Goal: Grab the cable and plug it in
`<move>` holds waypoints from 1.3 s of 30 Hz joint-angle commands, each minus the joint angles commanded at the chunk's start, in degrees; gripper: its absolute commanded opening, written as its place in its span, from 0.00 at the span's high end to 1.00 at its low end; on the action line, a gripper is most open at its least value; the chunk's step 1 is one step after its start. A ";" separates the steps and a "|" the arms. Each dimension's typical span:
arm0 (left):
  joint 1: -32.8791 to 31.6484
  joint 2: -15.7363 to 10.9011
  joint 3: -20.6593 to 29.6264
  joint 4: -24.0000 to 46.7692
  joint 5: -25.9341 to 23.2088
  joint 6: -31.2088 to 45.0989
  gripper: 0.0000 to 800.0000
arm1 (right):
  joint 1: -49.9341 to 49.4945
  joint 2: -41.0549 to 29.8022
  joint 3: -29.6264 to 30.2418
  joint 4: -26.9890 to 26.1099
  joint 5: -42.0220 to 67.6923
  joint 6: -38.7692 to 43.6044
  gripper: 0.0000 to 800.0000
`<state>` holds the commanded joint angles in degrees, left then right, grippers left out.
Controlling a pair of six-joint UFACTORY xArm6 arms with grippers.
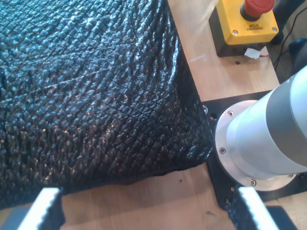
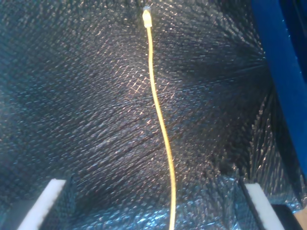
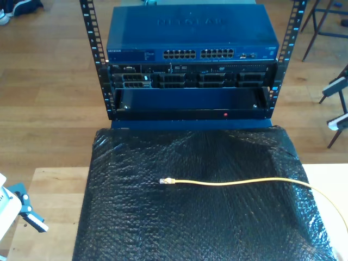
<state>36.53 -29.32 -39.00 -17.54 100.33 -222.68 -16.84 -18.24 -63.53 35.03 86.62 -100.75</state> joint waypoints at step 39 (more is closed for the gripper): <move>-0.09 2.37 0.26 -1.49 -0.18 -0.18 0.00 | 17.41 2.64 0.09 2.11 -11.78 8.62 0.02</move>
<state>36.44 -26.95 -38.74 -19.03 100.15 -222.86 0.57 -15.60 -63.44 37.14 74.84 -92.13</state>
